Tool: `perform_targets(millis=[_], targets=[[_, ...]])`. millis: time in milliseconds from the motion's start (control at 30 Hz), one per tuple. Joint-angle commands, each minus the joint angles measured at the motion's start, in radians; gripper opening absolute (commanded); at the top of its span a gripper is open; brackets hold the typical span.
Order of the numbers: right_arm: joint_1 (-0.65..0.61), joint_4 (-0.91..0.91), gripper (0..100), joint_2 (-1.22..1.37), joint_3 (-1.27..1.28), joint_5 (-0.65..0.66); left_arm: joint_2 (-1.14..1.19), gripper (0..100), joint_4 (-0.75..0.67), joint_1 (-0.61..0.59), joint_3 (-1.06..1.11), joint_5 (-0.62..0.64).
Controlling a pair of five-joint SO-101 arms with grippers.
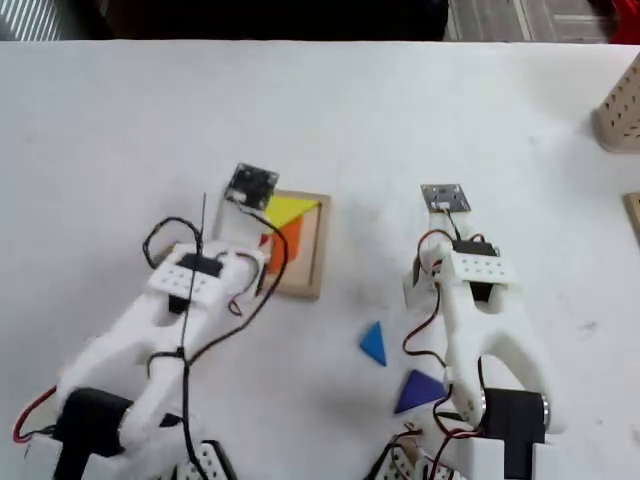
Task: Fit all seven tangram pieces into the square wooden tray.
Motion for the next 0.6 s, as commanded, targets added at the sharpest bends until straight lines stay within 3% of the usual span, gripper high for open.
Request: perform_targets(millis=[0,133,567], targets=[[-0.005,-0.008,2.5,-0.042,-0.006,0.014,0.134,2,-0.017,-0.001,-0.127,-0.006],[-0.005,-0.008,2.5,-0.045,-0.005,0.014,0.266,2,0.046,-0.001,-0.279,-0.006],[-0.005,-0.008,2.5,-0.045,-0.005,0.014,0.443,2,0.063,0.050,-0.505,0.018]])
